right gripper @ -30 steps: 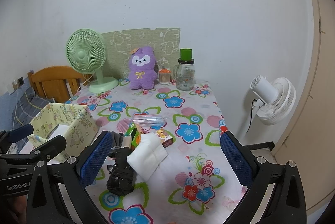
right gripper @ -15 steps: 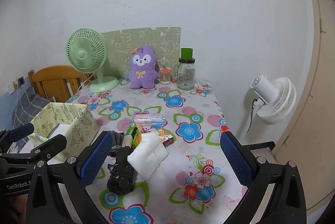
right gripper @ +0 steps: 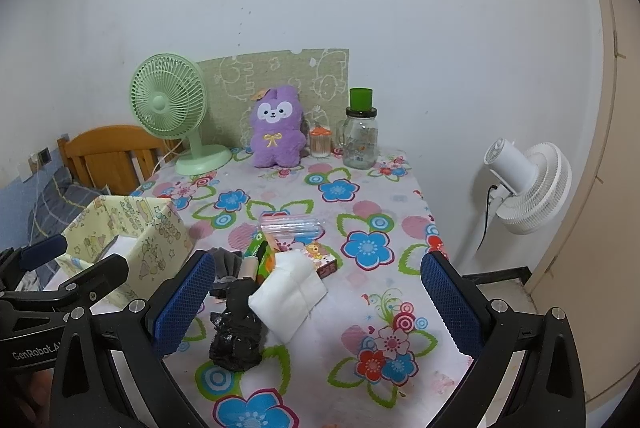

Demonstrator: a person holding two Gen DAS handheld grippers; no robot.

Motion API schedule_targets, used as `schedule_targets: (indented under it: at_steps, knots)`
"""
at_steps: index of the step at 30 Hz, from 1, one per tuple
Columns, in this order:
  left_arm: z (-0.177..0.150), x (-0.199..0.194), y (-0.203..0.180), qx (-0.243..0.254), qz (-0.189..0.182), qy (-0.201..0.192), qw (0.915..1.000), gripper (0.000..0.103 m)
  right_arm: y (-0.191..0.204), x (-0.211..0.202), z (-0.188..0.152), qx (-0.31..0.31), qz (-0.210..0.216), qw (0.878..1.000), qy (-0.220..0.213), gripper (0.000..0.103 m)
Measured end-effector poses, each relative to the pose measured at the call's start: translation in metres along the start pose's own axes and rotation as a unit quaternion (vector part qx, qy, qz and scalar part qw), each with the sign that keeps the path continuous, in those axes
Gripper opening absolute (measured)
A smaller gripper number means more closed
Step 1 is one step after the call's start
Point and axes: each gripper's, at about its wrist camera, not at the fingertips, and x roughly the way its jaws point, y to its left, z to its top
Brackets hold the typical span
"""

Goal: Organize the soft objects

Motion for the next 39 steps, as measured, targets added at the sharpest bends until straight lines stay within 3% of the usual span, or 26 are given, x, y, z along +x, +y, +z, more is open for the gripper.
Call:
schedule_targets:
  at_steps: [39]
  knots:
    - [0.001,-0.0035,0.0027,0.0,-0.004,0.001,1.0,0.103,-0.001,-0.0038,0.0003,-0.004,-0.004,1.0,-0.001,0.103]
